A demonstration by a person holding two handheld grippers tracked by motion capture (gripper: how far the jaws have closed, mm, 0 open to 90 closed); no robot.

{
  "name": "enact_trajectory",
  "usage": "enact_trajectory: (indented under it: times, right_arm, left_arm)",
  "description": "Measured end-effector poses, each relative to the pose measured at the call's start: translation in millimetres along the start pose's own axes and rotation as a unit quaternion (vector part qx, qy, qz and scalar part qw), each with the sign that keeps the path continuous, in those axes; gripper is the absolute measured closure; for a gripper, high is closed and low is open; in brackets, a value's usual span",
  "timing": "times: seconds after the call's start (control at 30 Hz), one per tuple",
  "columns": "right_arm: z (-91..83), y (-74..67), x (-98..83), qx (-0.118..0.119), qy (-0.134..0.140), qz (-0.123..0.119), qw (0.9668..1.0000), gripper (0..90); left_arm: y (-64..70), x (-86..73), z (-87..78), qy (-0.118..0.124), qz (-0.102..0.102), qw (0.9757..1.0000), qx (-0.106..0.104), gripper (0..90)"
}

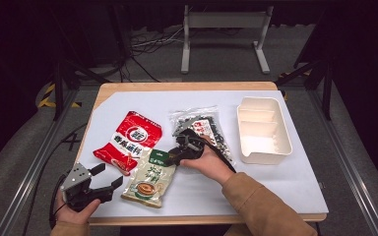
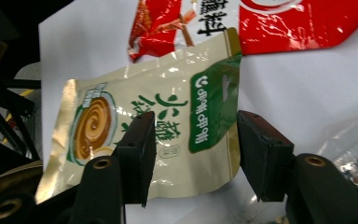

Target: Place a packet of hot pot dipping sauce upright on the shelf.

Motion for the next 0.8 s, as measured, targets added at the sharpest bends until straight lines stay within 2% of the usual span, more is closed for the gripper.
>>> enact_trajectory:
  times: [0.27, 0.37, 0.47, 0.6, 0.67, 0.8]
  right_arm:
    - [3.7, -20.8, 2.9, 0.032, -0.006, -0.012, 0.9994, 52.2]
    - [9.9, -22.5, 0.7, 0.039, -0.017, -0.016, 0.9990, 53.0]
    - [14.4, -22.9, -1.6, 0.036, -0.029, -0.012, 0.9989, 54.9]
    - [25.2, -23.4, -6.5, 0.031, -0.050, 0.005, 0.9983, 62.8]
    - [27.4, -21.5, -7.6, 0.025, -0.054, 0.006, 0.9982, 65.8]
    - [29.4, -17.6, -9.7, 0.016, -0.063, 0.018, 0.9977, 79.1]
  left_arm:
    - [0.3, 0.1, 1.3, -0.002, 0.004, 1.0000, -0.001, 21.7]
    - [0.0, 0.4, 1.3, -0.001, 0.003, 1.0000, -0.001, 21.7]
    - [0.0, 0.2, 1.3, -0.002, 0.002, 1.0000, -0.001, 21.7]
    - [-0.5, 0.4, 1.7, 0.001, 0.003, 1.0000, -0.001, 21.7]
    - [-0.5, 0.3, 1.6, 0.000, 0.002, 1.0000, -0.001, 21.7]
    - [-0.6, 0.0, 1.5, -0.001, 0.001, 1.0000, -0.001, 21.7]
Point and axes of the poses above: each handheld gripper's, and its own axes: z roughly forward along the jaws, x roughly out of its top, y roughly to its right, the point moved 9 cm from there along z, roughly forward along the jaws, and after that the axes turned 2 degrees about -z, right-handed, at the moved point
